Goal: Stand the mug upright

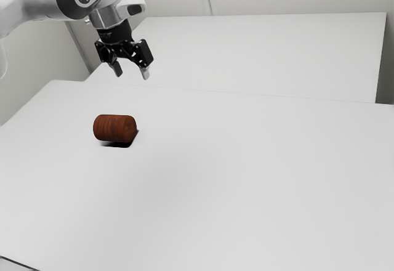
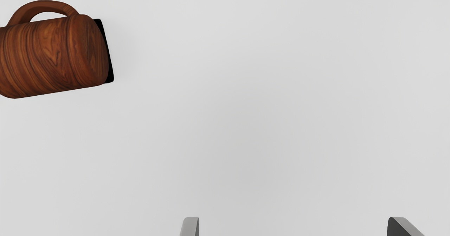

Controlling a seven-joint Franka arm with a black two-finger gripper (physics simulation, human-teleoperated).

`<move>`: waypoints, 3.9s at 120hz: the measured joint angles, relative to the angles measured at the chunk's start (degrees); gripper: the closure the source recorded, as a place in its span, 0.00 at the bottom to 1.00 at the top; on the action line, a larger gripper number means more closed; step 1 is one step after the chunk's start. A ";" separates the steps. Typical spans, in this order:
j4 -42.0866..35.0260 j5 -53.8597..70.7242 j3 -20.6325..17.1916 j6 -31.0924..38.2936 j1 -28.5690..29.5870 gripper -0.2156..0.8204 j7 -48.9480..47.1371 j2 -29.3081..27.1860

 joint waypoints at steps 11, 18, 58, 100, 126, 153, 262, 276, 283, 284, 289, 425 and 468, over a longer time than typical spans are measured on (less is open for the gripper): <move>0.00 0.00 0.00 0.07 0.08 0.23 -0.04 0.00; 0.10 0.00 0.03 0.05 0.11 0.23 -0.03 0.00; 1.51 0.01 0.42 -0.32 2.83 0.23 0.19 1.22; 2.76 -2.54 0.93 -0.53 13.74 0.23 3.97 4.14; 6.35 -4.62 0.98 -0.33 20.07 0.23 8.59 10.64; 10.02 -8.17 0.67 0.16 25.82 0.23 14.76 18.22; 13.42 -30.38 0.00 3.80 37.00 0.24 39.30 34.95; 14.83 -33.13 0.00 3.88 37.55 0.24 41.79 37.05; 14.98 -34.81 0.00 3.90 37.65 0.24 42.95 37.91; 15.00 -35.05 0.00 3.91 37.65 0.24 43.11 38.03; 15.03 -36.15 0.00 3.92 37.70 0.24 43.86 38.62; 7.01 -51.84 -1.93 3.42 38.91 0.93 55.64 35.79; -0.20 -40.85 -2.23 3.61 34.46 0.96 54.68 18.92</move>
